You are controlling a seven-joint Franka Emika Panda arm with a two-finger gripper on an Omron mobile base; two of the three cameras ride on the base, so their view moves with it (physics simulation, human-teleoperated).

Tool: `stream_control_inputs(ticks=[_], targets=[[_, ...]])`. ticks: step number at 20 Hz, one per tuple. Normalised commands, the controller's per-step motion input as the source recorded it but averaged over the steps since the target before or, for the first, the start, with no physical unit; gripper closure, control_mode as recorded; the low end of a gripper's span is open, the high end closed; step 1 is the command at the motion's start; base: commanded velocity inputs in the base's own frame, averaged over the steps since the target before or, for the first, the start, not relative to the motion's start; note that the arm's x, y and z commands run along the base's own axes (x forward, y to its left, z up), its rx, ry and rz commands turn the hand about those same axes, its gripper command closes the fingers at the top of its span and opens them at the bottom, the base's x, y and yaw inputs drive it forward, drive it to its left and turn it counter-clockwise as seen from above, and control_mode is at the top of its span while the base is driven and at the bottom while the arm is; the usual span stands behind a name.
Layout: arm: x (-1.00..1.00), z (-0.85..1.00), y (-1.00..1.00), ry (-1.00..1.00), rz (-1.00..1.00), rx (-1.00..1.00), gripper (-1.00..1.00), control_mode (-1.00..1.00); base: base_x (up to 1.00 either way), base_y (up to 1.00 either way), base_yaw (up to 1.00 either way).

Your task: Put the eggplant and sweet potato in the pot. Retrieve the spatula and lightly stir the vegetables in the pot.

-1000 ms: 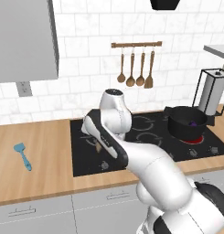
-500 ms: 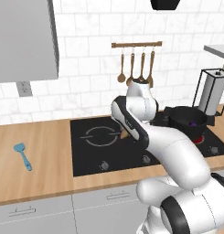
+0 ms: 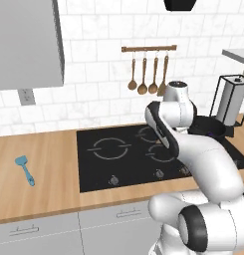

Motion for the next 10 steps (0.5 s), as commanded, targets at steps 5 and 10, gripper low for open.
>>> stream_control_inputs(ticks=[5,10], targets=[[0.38,0.25,-1.0,0.0,-0.28,-0.08,1.0,-1.0,0.0,0.0,0.0],[0.45,0.17,-1.0,0.01,-0.23,-0.04,1.0,-1.0,0.0,0.0,0.0]])
